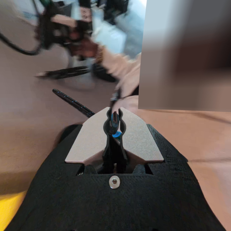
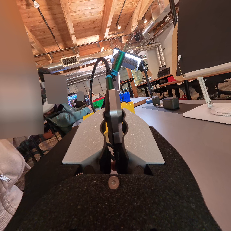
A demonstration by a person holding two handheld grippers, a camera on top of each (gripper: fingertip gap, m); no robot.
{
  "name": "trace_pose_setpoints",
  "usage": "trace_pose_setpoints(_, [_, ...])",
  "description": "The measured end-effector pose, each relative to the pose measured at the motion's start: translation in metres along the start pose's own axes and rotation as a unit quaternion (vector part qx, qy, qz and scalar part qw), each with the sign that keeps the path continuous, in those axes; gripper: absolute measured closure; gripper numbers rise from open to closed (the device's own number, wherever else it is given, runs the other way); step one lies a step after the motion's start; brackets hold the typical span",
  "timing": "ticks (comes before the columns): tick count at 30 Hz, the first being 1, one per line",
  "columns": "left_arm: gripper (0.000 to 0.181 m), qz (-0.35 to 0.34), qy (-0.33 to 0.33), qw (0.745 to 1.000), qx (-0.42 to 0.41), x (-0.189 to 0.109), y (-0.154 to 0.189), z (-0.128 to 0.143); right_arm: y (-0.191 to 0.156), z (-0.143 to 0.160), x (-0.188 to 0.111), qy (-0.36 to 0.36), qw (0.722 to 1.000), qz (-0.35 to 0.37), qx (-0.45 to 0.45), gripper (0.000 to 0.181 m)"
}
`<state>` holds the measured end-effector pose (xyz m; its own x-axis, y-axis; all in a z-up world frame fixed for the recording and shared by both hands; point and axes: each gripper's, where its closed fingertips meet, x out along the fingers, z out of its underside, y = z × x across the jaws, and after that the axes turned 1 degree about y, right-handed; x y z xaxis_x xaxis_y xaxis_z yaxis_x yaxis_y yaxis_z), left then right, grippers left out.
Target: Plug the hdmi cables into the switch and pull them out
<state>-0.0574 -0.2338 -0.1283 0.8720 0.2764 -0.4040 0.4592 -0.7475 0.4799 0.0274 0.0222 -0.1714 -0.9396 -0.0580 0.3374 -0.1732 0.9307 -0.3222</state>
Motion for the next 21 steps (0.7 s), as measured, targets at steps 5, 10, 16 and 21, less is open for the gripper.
trace_pose_setpoints(5, [0.171,0.068,-0.081,0.979,-0.173,0.003,-0.042,0.061,0.001,0.0,0.0,0.0,1.0,0.003,0.003,0.16])
trace_pose_setpoints(10, [0.171,0.061,-0.215,0.953,-0.204,0.018,-0.087,0.115,0.003,0.0,0.0,0.0,1.0,0.008,-0.002,0.16])
trace_pose_setpoints(16, [0.136,-0.123,-0.269,0.95,-0.098,0.016,-0.132,0.112,0.006,0.0,-0.001,-0.002,1.0,0.016,-0.009,0.16])
trace_pose_setpoints(21, [0.118,-0.444,-0.109,0.889,-0.009,-0.033,-0.145,0.062,0.005,0.001,0.0,-0.004,1.0,0.013,-0.007,0.159])
